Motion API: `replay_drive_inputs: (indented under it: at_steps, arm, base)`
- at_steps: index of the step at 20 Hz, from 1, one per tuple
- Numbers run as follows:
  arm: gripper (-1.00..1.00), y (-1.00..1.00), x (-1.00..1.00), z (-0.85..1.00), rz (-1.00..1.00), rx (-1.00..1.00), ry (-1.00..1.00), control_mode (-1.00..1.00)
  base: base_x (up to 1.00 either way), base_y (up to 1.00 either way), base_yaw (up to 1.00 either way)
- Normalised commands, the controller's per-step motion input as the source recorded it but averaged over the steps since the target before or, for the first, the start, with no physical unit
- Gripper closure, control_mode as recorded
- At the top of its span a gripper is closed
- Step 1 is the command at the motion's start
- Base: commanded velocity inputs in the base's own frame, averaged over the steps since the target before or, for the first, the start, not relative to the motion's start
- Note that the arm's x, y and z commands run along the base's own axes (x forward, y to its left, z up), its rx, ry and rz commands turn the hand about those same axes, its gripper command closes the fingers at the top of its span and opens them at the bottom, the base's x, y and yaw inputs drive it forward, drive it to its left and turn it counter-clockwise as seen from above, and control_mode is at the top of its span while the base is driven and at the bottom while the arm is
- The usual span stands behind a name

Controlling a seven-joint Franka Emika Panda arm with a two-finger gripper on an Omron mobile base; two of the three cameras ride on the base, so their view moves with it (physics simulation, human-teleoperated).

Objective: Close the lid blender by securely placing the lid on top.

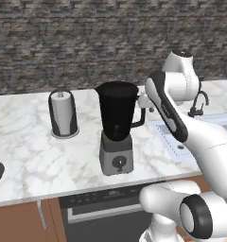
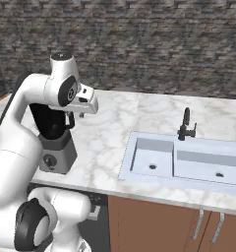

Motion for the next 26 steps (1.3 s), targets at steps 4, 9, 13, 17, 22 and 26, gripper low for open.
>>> replay_drive_inputs:
  at_steps: [4,9,13,17,22,26]
  arm:
    - [-1.0,0.0,-0.03,0.0,0.0,0.0,-0.02,1.0]
    - [-1.0,0.0,0.0,0.0,0.0,0.0,0.0,1.0]
    - [-1.0,0.0,0.0,0.0,0.0,0.0,0.0,1.0]
    - [-1.0,0.0,0.0,0.0,0.0,0.0,0.0,1.0]
    - [-1.0,0.0,0.0,0.0,0.0,0.0,0.0,1.0]
    - [-1.0,0.0,0.0,0.0,0.0,0.0,0.0,1.0]
  base:
    - [-0.27,0.0,0.0]
    - [-0.87,0.07,-0.01]
    - [-0.29,0.79,-0.03]
    - [0.0,1.0,0.0]
    - [0.16,0.96,0.0]
    - [0.37,0.46,0.0]
